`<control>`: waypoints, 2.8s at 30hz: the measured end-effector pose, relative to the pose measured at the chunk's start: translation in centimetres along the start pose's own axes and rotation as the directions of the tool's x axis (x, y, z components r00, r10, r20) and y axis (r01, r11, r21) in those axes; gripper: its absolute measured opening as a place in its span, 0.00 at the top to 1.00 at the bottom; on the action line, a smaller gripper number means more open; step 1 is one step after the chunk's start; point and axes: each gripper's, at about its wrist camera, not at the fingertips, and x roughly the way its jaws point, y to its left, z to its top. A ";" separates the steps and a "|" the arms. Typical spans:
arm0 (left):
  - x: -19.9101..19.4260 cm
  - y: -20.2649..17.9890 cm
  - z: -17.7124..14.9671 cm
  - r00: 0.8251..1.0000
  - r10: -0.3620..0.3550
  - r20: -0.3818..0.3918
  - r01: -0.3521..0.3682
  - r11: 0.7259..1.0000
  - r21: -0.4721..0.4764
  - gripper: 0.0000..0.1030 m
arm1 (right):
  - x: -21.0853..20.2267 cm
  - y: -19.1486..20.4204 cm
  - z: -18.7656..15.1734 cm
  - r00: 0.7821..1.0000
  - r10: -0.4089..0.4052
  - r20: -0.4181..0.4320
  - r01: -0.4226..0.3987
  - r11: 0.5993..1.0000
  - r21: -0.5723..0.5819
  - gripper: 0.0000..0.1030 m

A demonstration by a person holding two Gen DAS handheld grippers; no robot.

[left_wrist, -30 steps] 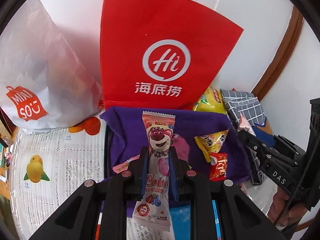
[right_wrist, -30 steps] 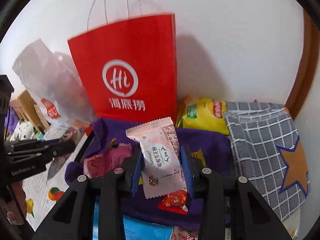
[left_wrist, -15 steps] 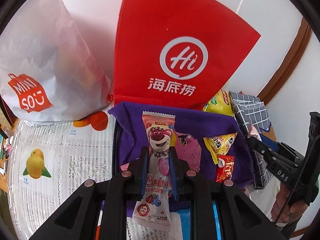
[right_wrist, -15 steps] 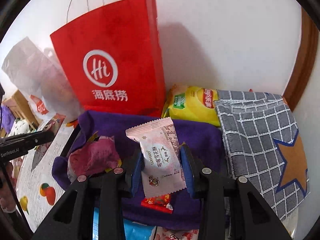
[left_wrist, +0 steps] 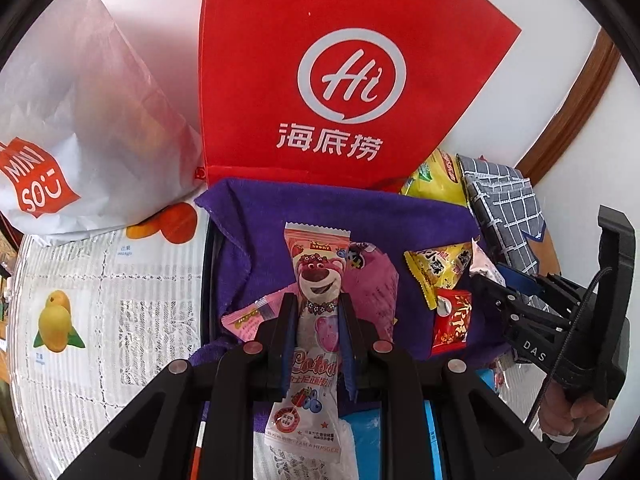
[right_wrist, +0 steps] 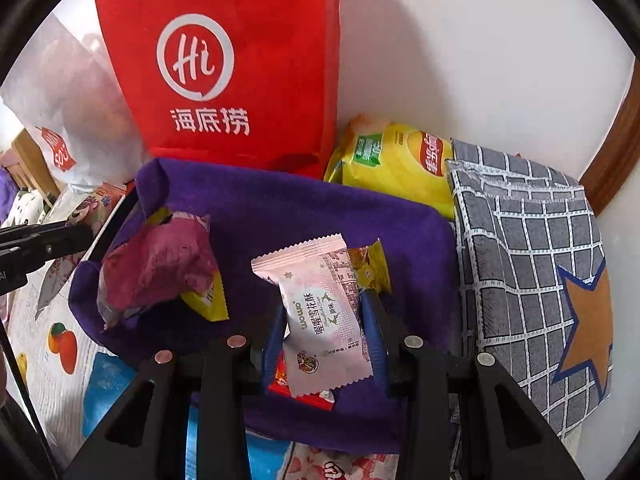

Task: Organize snacks
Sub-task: 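Carry the Lotso stick and pink-white packet over the purple towel with both tools, then open the right tool to drop the pink-white packet onto the towel, then open the left tool to drop the Lotso stick onto the towel, then move both tools toward the green triangular bag and red-white strawberry bag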

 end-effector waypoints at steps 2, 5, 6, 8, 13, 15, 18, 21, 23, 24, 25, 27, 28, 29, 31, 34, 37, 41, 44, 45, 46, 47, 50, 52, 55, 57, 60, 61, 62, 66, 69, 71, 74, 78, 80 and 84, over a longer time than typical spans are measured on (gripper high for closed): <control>0.2 0.0 -0.1 1.000 -0.009 -0.008 0.009 1.000 0.000 0.82 | 0.5 -0.2 -0.1 1.000 -0.001 -0.014 0.001 1.000 0.003 0.64; 0.7 0.1 -0.1 1.000 -0.007 -0.025 0.007 1.000 -0.004 0.82 | 1.0 -0.3 -0.1 1.000 -0.008 -0.025 0.008 1.000 0.002 0.64; 0.8 0.1 -0.1 1.000 -0.007 -0.028 0.006 1.000 -0.003 0.82 | 1.3 -0.5 -0.1 1.000 -0.008 -0.030 0.008 1.000 0.008 0.64; 0.9 0.0 -0.2 0.999 -0.008 -0.033 0.008 1.000 -0.003 0.82 | 1.5 -0.8 -0.1 0.999 -0.001 -0.036 0.001 1.000 0.015 0.64; 1.1 -0.4 -0.3 0.999 -0.012 -0.041 0.013 1.000 0.009 0.82 | 1.6 -0.8 0.0 0.999 -0.005 -0.035 0.006 1.000 0.013 0.64; 1.2 -0.6 -0.4 0.999 -0.013 -0.045 0.014 1.000 0.014 0.82 | 1.7 -0.7 0.0 0.999 -0.007 -0.036 0.007 1.000 0.011 0.64; 1.5 -1.0 -0.5 0.998 -0.016 -0.053 0.017 1.000 0.021 0.82 | 1.6 -0.6 0.0 0.999 -0.002 -0.034 0.002 1.000 0.008 0.63; 1.9 -1.3 -0.6 0.998 -0.010 -0.064 0.012 0.999 0.031 0.81 | 1.4 -0.4 0.0 1.000 -0.014 -0.015 0.014 1.000 -0.005 0.63; 2.1 -1.5 -0.7 0.998 -0.009 -0.068 0.012 0.999 0.033 0.81 | 1.5 -0.4 0.1 1.000 -0.017 -0.019 0.017 1.000 -0.007 0.62; 2.1 -1.6 -0.7 0.998 -0.009 -0.069 0.012 0.999 0.035 0.81 | 1.4 -0.4 0.1 1.000 -0.012 -0.019 0.012 1.000 -0.005 0.62; 2.2 -1.7 -0.7 0.997 -0.009 -0.071 0.012 0.999 0.038 0.81 | 1.3 -0.4 0.1 1.000 -0.005 -0.017 0.005 1.000 -0.003 0.62; 2.2 -1.8 -0.7 0.997 -0.010 -0.074 0.013 0.999 0.039 0.81 | 0.9 -0.5 0.2 1.000 0.010 -0.010 -0.010 1.000 0.004 0.55; 2.2 -1.8 -0.7 0.997 -0.012 -0.074 0.015 0.999 0.039 0.81 | 0.6 -0.5 0.2 1.000 0.016 -0.001 -0.016 1.000 0.008 0.53; 2.2 -1.9 -0.7 0.997 -0.014 -0.074 0.017 0.999 0.039 0.81 | 0.3 -0.5 0.3 1.000 0.020 0.010 -0.020 1.000 0.011 0.51; 2.3 -2.0 -0.7 0.997 -0.019 -0.074 0.022 0.999 0.039 0.80 | -0.3 -0.4 0.4 0.999 0.021 0.030 -0.022 1.000 0.015 0.49; 2.4 -2.2 -0.7 0.997 -0.021 -0.069 0.024 0.999 0.047 0.80 | -0.9 -0.4 0.4 0.998 0.023 0.051 -0.024 0.999 0.022 0.46; 2.5 -2.4 -0.7 0.998 -0.020 -0.065 0.024 0.998 0.056 0.80 | -1.2 -0.5 0.5 0.998 0.022 0.064 -0.023 0.999 0.028 0.46; 2.6 -2.6 -0.6 0.997 -0.024 -0.069 0.028 0.998 0.060 0.80 | -0.6 -0.8 0.5 0.999 0.010 0.047 -0.012 0.999 0.033 0.46; 2.6 -2.7 -0.6 0.997 -0.023 -0.070 0.027 0.998 0.057 0.76 | -0.5 -1.1 0.5 0.999 0.015 0.043 -0.017 0.999 0.048 0.46; 2.5 -2.7 -0.5 0.997 -0.023 -0.071 0.027 0.998 0.055 0.72 | -0.5 -1.2 0.5 0.999 0.016 0.045 -0.018 0.999 0.049 0.46; 2.4 -2.7 -0.5 0.997 -0.021 -0.068 0.025 0.998 0.053 0.63 | -0.5 -1.2 0.5 0.999 0.014 0.046 -0.016 0.999 0.049 0.45; 2.2 -2.7 -0.4 0.998 -0.020 -0.060 0.023 0.998 0.052 0.57 | -0.6 -1.2 0.5 0.999 0.012 0.047 -0.014 0.999 0.049 0.45; 1.0 -2.7 -0.3 1.000 -0.027 -0.004 0.028 0.998 0.054 0.46 | -0.8 -1.2 0.5 0.998 0.018 0.052 -0.021 0.998 0.056 0.45; 0.3 -2.9 -0.2 0.999 -0.035 0.014 0.035 0.997 0.063 0.42 | -1.1 -1.1 0.6 0.998 0.023 0.061 -0.027 0.998 0.060 0.45; -0.3 -3.0 -0.1 0.999 -0.039 0.028 0.037 0.997 0.070 0.42 | -1.5 -0.8 0.6 0.997 0.024 0.076 -0.029 0.998 0.061 0.44; -0.6 -3.1 -0.1 0.999 -0.036 0.030 0.034 0.997 0.076 0.42 | -1.8 -0.7 0.6 0.996 0.033 0.079 -0.038 0.997 0.070 0.44; -1.4 -3.3 0.0 0.998 -0.033 0.049 0.029 0.996 0.089 0.42 | -2.3 -0.6 0.5 0.994 0.041 0.102 -0.052 0.993 0.102 0.44; -1.8 -3.3 0.0 0.998 -0.033 0.058 0.027 0.995 0.092 0.42 | -2.5 -0.5 0.5 0.993 0.038 0.110 -0.050 0.993 0.109 0.44; -2.1 -3.2 0.0 0.997 -0.034 0.067 0.027 0.995 0.093 0.42 | -2.8 -0.5 0.4 0.992 0.035 0.117 -0.049 0.992 0.116 0.44; -3.0 -3.0 0.0 0.994 -0.074 0.082 0.068 0.995 0.076 0.42 | -4.4 -0.4 -0.7 0.992 0.006 0.128 -0.025 0.989 0.146 0.44; -3.2 -3.1 0.0 0.994 -0.082 0.071 0.079 0.996 0.042 0.42 | -6.3 -0.4 -1.7 0.990 -0.014 0.140 -0.007 0.989 0.149 0.44; -4.0 -3.4 -0.2 0.994 -0.071 0.086 0.066 0.996 0.056 0.42 | -7.9 -0.6 -2.6 0.990 -0.021 0.139 0.000 0.989 0.149 0.44; -5.8 -3.8 -0.4 0.991 -0.075 0.113 0.066 0.995 0.077 0.42 | -10.4 -0.7 -4.3 0.987 -0.072 0.142 0.054 0.991 0.126 0.44; -7.7 -4.2 -1.4 0.987 -0.092 0.129 0.083 0.994 0.073 0.42 | -13.2 -1.2 -6.8 0.985 -0.089 0.150 0.070 0.990 0.126 0.44; -8.1 -4.6 -2.4 0.990 -0.076 0.121 0.066 0.994 0.090 0.42 | -14.1 -1.4 -7.7 0.985 -0.085 0.151 0.066 0.989 0.130 0.43; -8.9 -4.9 -4.8 0.992 -0.057 0.112 0.043 0.991 0.130 0.42 | -14.9 -1.3 -9.4 0.987 -0.097 0.129 0.079 0.987 0.137 0.42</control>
